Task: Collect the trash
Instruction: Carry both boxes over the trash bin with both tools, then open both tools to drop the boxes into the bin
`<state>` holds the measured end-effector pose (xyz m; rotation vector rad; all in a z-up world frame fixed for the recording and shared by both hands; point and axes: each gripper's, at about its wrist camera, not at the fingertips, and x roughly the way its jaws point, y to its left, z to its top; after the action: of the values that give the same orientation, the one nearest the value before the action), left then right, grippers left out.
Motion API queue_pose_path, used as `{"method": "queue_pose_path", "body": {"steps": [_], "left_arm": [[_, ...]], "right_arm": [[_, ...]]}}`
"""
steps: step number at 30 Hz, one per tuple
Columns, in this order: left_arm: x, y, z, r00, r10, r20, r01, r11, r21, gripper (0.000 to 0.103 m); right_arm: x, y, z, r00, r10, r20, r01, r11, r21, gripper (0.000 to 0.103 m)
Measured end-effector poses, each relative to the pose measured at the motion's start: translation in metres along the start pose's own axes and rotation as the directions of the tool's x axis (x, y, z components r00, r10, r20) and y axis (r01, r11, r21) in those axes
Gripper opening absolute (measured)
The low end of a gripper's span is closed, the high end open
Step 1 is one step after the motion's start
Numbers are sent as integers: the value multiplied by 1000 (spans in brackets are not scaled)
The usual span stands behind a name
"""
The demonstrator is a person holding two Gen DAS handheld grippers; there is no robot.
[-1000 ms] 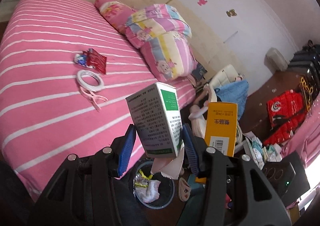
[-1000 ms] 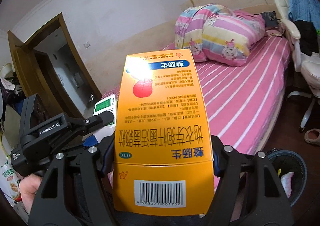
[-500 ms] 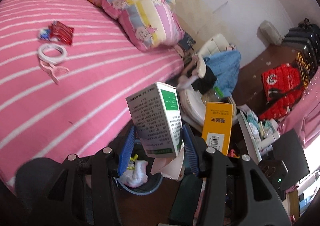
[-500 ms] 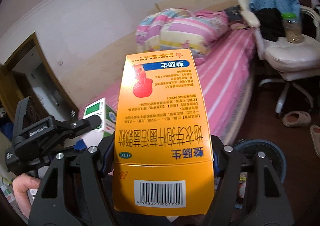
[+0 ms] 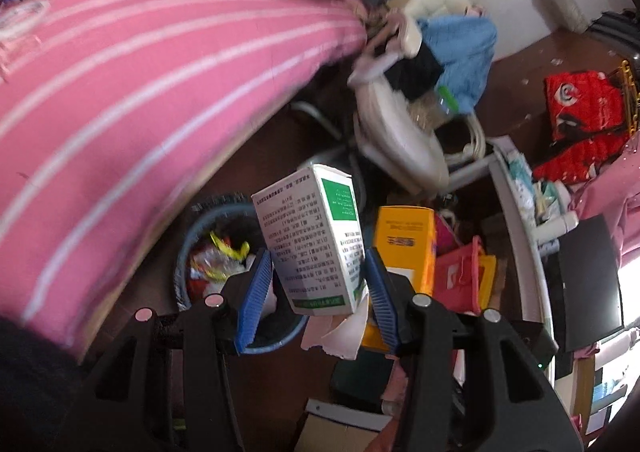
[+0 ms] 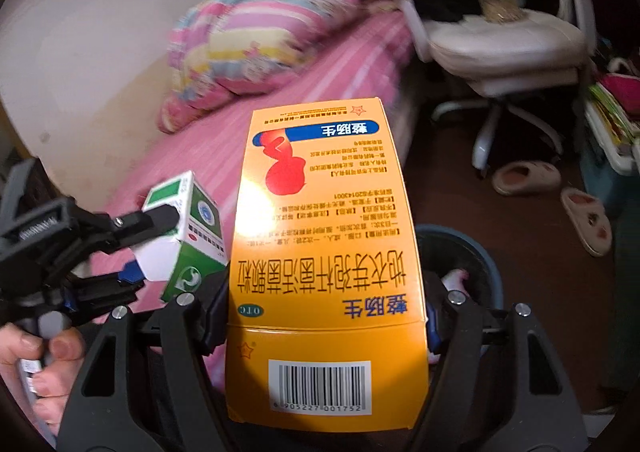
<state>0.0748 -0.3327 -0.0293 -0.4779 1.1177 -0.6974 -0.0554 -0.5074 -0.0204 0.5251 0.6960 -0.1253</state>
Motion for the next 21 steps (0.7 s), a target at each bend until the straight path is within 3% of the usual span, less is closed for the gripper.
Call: {"method": "queue_pose_path", "body": {"steps": [6,15,20,21], "left_arm": [[62,2,-3,992,43,-115,-40,999,28,47],[135,19,3,960,117,-253,-98,991,86,47],[161,35,10,949,117,-292,-116,993,19,58],[163,35,10,949,117,-291,-118,993,14,65]], "right_arm": [[31,-37,-16,993,-75,-92,79,996,39,71],[78,-66,-37,968,-151,-201,162,986,42,70],[95,-75,-39,944,-244,-223,251,968,4,79],[95,-77,-39,939,-261,-224,268,964,-1,81]]}}
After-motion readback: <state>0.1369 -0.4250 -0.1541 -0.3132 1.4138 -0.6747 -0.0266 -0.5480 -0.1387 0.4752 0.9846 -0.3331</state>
